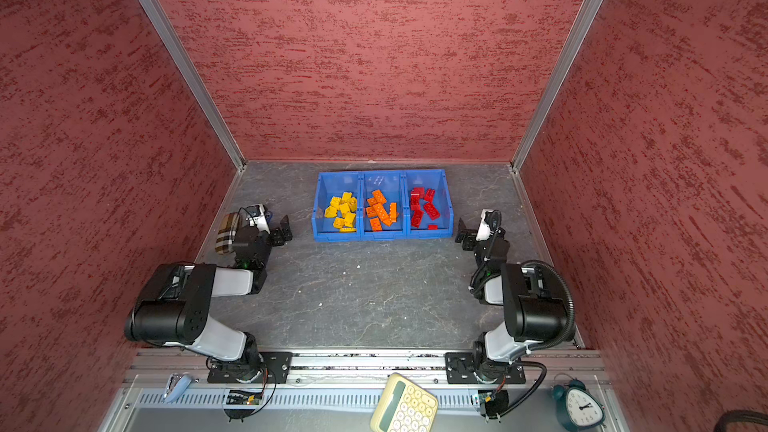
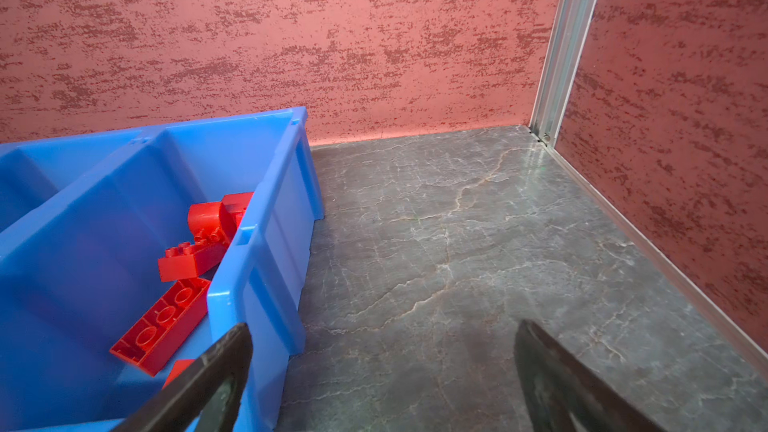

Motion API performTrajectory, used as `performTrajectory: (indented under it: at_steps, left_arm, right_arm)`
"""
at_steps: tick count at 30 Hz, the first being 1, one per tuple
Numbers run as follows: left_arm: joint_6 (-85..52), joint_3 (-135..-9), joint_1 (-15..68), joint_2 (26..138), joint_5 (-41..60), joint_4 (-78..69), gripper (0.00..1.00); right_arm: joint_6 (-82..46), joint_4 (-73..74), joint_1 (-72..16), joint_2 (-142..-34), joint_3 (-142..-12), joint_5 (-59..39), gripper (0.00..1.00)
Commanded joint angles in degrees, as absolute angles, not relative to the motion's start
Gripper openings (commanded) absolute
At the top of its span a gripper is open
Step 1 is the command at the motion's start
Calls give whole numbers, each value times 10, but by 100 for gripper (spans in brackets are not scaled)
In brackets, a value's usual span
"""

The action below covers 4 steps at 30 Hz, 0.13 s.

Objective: Sort the legos into containers by color

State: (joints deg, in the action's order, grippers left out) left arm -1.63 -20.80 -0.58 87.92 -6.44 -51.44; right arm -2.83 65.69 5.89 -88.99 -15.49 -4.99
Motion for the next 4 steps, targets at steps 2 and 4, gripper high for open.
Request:
performTrajectory:
  at_steps: [2, 4]
  left_arm:
    - [-12, -212, -5, 881, -59, -524, 99]
    - [-12, -211, -5, 881, -60, -525, 99]
  right_arm:
    - [-24, 661, 61, -888, -162, -62, 99]
    - [-24, 661, 61, -889, -162, -62, 99]
